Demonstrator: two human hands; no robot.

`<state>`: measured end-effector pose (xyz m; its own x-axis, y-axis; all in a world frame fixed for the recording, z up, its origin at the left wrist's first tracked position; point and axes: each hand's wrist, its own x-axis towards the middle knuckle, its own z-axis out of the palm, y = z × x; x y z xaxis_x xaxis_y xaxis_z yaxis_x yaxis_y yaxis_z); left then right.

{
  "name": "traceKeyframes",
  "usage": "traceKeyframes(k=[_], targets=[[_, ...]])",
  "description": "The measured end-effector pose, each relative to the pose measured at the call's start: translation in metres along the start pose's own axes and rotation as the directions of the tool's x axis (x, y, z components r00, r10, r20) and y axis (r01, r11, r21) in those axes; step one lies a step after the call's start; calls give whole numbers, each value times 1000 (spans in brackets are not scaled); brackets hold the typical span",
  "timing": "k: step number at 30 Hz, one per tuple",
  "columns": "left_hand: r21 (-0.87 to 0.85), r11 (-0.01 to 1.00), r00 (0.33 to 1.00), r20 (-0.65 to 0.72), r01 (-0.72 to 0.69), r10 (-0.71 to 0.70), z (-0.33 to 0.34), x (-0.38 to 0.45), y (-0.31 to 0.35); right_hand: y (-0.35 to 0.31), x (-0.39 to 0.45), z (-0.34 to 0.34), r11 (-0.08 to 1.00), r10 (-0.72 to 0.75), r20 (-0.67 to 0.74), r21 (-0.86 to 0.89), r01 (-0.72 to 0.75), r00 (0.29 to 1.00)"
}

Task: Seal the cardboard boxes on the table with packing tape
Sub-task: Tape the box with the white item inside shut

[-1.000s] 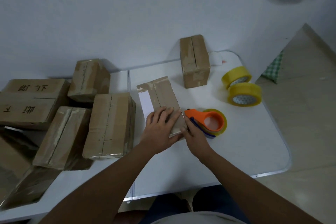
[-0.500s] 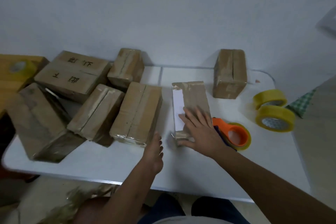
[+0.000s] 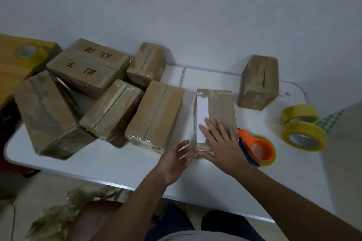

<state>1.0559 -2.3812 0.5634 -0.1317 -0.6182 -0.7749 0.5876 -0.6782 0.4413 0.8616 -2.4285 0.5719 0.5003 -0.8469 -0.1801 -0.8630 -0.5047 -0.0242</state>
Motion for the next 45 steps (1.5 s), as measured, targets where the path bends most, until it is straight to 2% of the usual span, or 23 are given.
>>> traceKeyframes(k=[1,3,5,7,9,12,15,16,20,24,28,32,36,41,44,45], targets=[[53,998,999,26,-21,20,-1,2,2,0,0,0,1000,1,-1,-3,-1,1000],[312,935,985,91,-168,147,-1,0,7,-1,1,-1,1000,4,1,-9,-4,1000],[574,752,946,208,-324,249,0,0,14,0,0,-1,1000,2,4,-13,-2,1000],[706,547,892,330,-450,308,0,3,23,0,0,-1,1000,-2,1,-18,2,1000],[772,348,840,430,-532,330,-2,5,34,0,0,0,1000,-2,-12,-11,2,1000],[803,103,787,536,-587,304,-7,10,44,0,0,0,1000,-2,-19,-7,2,1000],[789,-94,750,608,-607,262,-9,13,49,0,1,2,1000,-3,-18,-5,3,1000],[790,-109,754,610,-603,243,-9,13,52,0,1,2,1000,-2,-19,-4,2,1000],[827,-24,815,557,-561,159,-7,8,62,0,1,2,1000,1,-14,-12,-1,1000],[878,-77,875,478,-472,82,-5,2,68,0,2,2,1000,4,-22,-6,-4,1000],[919,-45,910,394,-392,131,-6,-3,71,0,1,3,1000,4,-26,-2,-4,1000],[935,-40,907,351,-351,233,-6,-6,62,0,1,3,1000,8,-30,-1,-8,1000],[954,92,907,238,-286,348,-4,-3,43,0,2,4,1000,14,-27,-5,-14,1000],[957,33,836,234,-288,496,22,6,29,-6,1,6,998,53,-59,33,-51,997],[950,34,794,238,-309,559,34,13,19,-9,1,8,996,74,-94,51,-70,993],[946,62,784,225,-317,579,35,15,15,-10,2,8,996,82,-97,50,-77,992]])
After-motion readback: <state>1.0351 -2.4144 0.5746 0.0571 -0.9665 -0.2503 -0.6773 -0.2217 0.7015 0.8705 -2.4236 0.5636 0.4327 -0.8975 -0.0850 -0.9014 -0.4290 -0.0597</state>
